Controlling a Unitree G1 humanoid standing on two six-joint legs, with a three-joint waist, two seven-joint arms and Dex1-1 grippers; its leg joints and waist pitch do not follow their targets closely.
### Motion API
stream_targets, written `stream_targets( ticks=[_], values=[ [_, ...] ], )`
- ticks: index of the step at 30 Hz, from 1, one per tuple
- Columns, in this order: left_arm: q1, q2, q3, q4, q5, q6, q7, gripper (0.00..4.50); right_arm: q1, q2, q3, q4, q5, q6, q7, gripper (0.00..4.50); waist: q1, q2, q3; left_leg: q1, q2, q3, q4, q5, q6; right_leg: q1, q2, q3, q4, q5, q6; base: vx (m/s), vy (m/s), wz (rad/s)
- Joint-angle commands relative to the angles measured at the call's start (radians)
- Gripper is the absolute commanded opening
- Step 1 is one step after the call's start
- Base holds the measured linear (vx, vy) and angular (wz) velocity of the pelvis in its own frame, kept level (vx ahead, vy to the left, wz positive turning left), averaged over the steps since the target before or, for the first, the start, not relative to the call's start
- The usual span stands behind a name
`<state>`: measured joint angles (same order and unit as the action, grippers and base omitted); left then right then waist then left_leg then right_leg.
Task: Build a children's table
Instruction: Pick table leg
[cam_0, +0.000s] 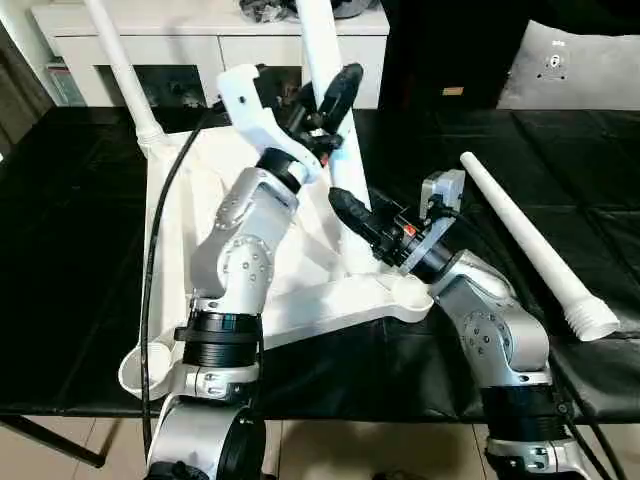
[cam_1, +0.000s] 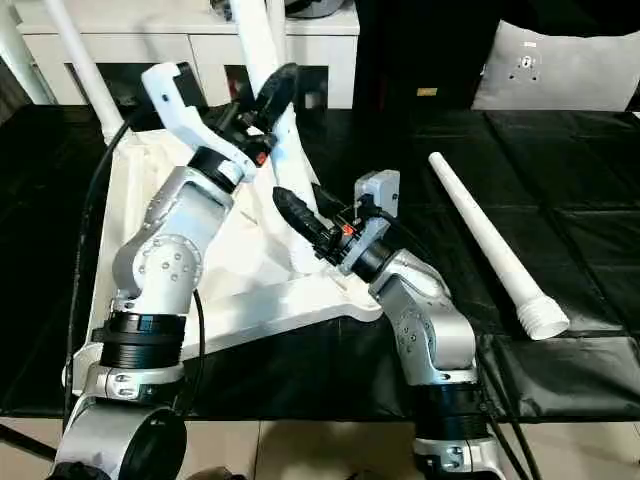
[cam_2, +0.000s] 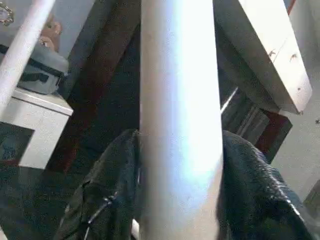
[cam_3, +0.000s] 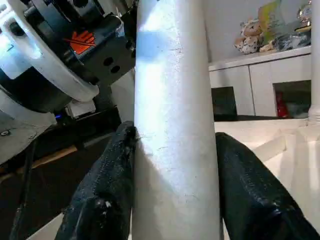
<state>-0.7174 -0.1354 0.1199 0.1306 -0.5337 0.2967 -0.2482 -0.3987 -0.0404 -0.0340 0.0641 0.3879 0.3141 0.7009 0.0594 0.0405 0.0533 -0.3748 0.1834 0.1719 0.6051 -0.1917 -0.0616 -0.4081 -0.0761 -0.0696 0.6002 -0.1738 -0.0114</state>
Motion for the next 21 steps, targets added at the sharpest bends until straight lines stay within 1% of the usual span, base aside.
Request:
stream_targets(
  ticks=[1, 2, 4, 5, 7, 13, 16, 19, 20, 21],
  values=[
    [0.015, -0.052, -0.009, 0.013, 0.006, -0.012, 0.003, 2.05, -0.014, -0.004, 0.006, 0.005, -0.005, -0.018, -0.002, 1.88, 0.000, -0.019, -0.072, 0.000, 0.033, -0.008, -0.063, -0.095, 0.084, 0.065, -0.057, 0.042, -0.066, -0.173, -0.184, 0.000, 0.000, 0.00],
    [0.015, -0.050, -0.010, 0.015, 0.005, -0.013, 0.004, 2.05, -0.015, -0.005, 0.007, 0.006, -0.008, -0.019, -0.002, 1.88, 0.000, -0.019, -0.072, 0.000, 0.033, -0.008, -0.062, -0.094, 0.085, 0.065, -0.057, 0.042, -0.066, -0.171, -0.184, 0.000, 0.000, 0.00],
    [0.016, -0.049, -0.010, 0.016, 0.003, -0.013, 0.004, 1.88, -0.016, -0.007, 0.008, 0.007, -0.011, -0.020, -0.002, 1.88, 0.000, -0.016, -0.074, 0.001, 0.034, -0.009, -0.062, -0.089, 0.088, 0.065, -0.057, 0.042, -0.065, -0.158, -0.189, 0.000, 0.000, 0.00],
    [0.017, -0.048, -0.011, 0.019, 0.002, -0.014, 0.004, 1.82, -0.017, -0.008, 0.010, 0.007, -0.014, -0.023, -0.004, 1.88, 0.000, -0.010, -0.074, 0.001, 0.034, -0.010, -0.061, -0.086, 0.090, 0.064, -0.057, 0.042, -0.063, -0.146, -0.194, 0.000, 0.000, 0.00],
    [0.018, -0.046, -0.013, 0.022, 0.001, -0.015, 0.005, 1.80, -0.017, -0.010, 0.013, 0.009, -0.015, -0.027, -0.007, 1.88, -0.001, -0.013, -0.074, 0.001, 0.033, -0.009, -0.061, -0.089, 0.091, 0.066, -0.056, 0.041, -0.064, -0.138, -0.197, 0.000, 0.000, 0.00],
    [0.013, -0.041, -0.017, 0.028, -0.001, -0.013, 0.003, 1.76, -0.015, -0.013, 0.023, 0.018, -0.017, -0.036, -0.011, 1.88, 0.000, -0.013, -0.074, 0.001, 0.034, -0.009, -0.062, -0.094, 0.091, 0.067, -0.057, 0.041, -0.063, -0.138, -0.202, 0.000, 0.000, 0.00],
    [0.012, -0.037, -0.018, 0.032, 0.002, -0.018, 0.008, 1.76, -0.017, -0.015, 0.027, 0.024, -0.020, -0.040, -0.010, 1.88, 0.000, -0.016, -0.074, 0.001, 0.034, -0.009, -0.061, -0.093, 0.092, 0.067, -0.057, 0.041, -0.063, -0.137, -0.204, 0.000, 0.000, 0.00],
    [0.006, -0.033, -0.014, 0.041, 0.005, -0.024, 0.013, 1.76, -0.025, -0.021, 0.032, 0.035, -0.031, -0.044, -0.018, 1.88, 0.000, -0.016, -0.075, 0.001, 0.034, -0.008, -0.060, -0.089, 0.093, 0.067, -0.057, 0.042, -0.062, -0.138, -0.203, 0.000, 0.000, 0.00],
    [0.006, -0.033, -0.014, 0.041, 0.005, -0.024, 0.013, 1.76, -0.025, -0.021, 0.032, 0.035, -0.031, -0.044, -0.018, 1.88, 0.000, -0.020, -0.074, 0.001, 0.034, -0.008, -0.060, -0.087, 0.095, 0.067, -0.058, 0.042, -0.063, -0.136, -0.203, 0.000, 0.000, 0.00],
    [0.004, -0.033, -0.013, 0.045, 0.006, -0.027, 0.016, 1.76, -0.027, -0.024, 0.034, 0.039, -0.029, -0.040, -0.016, 1.88, 0.000, -0.020, -0.075, 0.001, 0.033, -0.008, -0.060, -0.081, 0.097, 0.067, -0.057, 0.042, -0.062, -0.133, -0.202, 0.000, 0.000, 0.00]
  ],
)
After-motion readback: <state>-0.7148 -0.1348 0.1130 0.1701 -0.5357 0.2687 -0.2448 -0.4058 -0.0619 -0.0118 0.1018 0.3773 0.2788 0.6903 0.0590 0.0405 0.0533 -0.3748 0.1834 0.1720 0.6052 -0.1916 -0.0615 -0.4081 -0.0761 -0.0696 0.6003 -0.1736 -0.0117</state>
